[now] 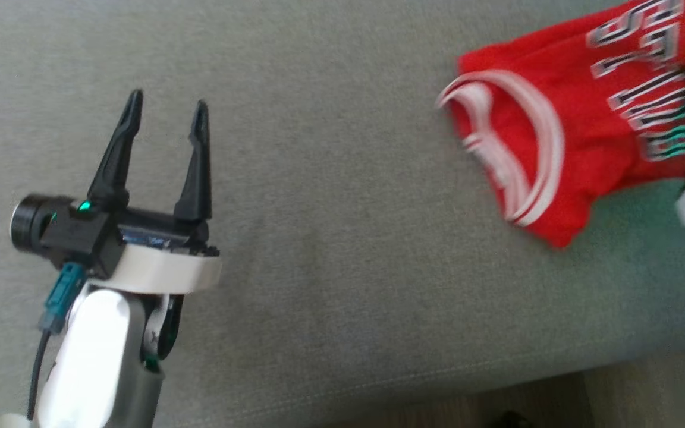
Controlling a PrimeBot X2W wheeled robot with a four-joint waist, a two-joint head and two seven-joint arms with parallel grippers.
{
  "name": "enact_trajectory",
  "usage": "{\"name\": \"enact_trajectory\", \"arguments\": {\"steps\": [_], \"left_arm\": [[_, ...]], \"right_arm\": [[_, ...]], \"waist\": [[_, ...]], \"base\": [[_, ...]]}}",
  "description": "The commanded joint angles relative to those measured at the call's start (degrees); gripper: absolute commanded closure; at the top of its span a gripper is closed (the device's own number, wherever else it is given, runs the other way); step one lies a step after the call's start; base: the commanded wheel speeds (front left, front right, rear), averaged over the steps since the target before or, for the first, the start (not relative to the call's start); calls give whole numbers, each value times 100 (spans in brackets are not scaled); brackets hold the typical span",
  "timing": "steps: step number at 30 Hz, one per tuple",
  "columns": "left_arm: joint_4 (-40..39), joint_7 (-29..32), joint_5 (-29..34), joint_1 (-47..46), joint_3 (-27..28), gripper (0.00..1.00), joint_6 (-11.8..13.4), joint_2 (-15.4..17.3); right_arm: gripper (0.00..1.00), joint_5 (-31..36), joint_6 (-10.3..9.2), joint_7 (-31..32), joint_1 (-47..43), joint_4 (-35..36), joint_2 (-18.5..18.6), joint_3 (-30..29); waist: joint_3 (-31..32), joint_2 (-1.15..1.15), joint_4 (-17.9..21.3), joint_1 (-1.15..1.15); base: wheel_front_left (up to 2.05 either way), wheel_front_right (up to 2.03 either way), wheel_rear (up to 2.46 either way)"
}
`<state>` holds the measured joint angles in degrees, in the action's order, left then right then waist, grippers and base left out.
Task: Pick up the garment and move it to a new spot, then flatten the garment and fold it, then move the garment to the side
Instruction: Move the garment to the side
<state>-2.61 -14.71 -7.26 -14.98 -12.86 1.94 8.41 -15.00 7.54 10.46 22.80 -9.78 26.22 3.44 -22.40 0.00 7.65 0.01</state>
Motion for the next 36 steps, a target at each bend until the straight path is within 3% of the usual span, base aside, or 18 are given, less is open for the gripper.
{"name": "enact_trajectory", "arguments": {"steps": [1, 13, 27, 28, 29, 30, 31, 36], "left_arm": [[-247, -29, 73, -204, 102, 0, -36, 96], [-563, 128, 372, -875, -314, 0, -307, 258], [-618, 169, 452, -1413, -566, 0, -461, 287], [-599, 159, 447, -1437, -581, 0, -466, 279], [-599, 159, 447, -1437, -581, 0, -466, 279], [-576, 148, 438, -1453, -591, 0, -468, 272], [-555, 137, 431, -1463, -596, 0, -468, 269], [-403, 78, 370, -1385, -573, 0, -423, 270]], "right_arm": [[100, 35, -5, -107, 109, 103, 207, -101], [100, 373, -5, -580, 733, -562, 147, -1211], [100, 1410, -5, -786, 1484, -1420, -294, -2267], [90, 1510, -5, -835, 1504, -1482, -352, -2356], [90, 1510, -5, -835, 1504, -1482, -352, -2356], [57, 1608, -5, -905, 1523, -1524, -412, -2451], [0, 1684, -5, -991, 1542, -1556, -488, -2543], [0, 1932, -5, -1366, 1427, -1552, -932, -3060]], "waist": [[-208, 0, 172, -1], [-945, 0, 642, -1], [-1690, 0, 467, -1], [-1707, 0, 439, -1], [-1707, 0, 439, -1], [-1714, 0, 411, -1], [-1712, 0, 389, -1], [-1515, 0, 330, -1]], "base": [[0, 0, 0], [0, 0, 0], [0, 0, 0], [0, 0, 0], [0, 0, 0], [0, 0, 0], [0, 0, 0], [0, 0, 0]]}}
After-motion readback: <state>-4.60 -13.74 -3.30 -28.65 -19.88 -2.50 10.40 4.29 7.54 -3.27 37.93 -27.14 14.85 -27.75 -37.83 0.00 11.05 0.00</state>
